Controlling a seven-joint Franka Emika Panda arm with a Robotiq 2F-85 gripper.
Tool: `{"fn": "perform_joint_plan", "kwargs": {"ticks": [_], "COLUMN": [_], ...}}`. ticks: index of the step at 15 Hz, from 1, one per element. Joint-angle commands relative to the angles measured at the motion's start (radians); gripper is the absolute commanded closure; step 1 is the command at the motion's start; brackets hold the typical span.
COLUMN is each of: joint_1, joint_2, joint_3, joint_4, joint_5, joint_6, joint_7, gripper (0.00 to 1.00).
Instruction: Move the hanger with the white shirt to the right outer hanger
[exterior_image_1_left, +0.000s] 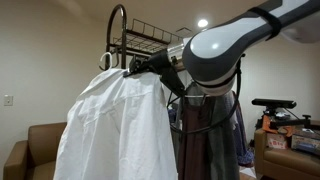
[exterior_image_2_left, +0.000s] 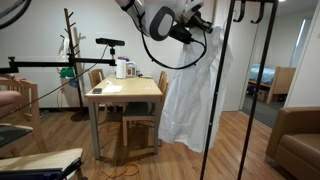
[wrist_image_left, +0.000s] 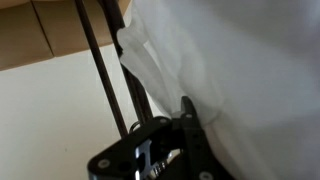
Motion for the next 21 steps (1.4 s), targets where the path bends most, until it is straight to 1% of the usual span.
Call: {"fn": "perform_joint_plan", "kwargs": {"ticks": [1, 3, 7, 15, 16, 17, 21], "joint_1": [0.082, 0.107, 0.156, 0.299, 0.313, 0.328, 0.346], "joint_2": [0.021, 0.017, 0.023, 0.060, 0.061, 0.062, 0.043], "joint_3": [-0.074, -0.083, -0.119, -0.270, -0.281, -0.297, -0.298], "joint_4": [0.008, -0.014, -0.023, -0.020, -0.019, -0.021, -0.026], "joint_5": [0.098, 0.123, 0.160, 0.298, 0.301, 0.298, 0.248], "joint_6": [0.005, 0.007, 0.002, -0.008, -0.006, -0.009, -0.011], "joint_7": [-0.028, -0.015, -0.024, -0.036, -0.033, -0.039, -0.033], "gripper": [0.92, 0.92, 0.92, 0.92, 0.67, 0.66, 0.42]}}
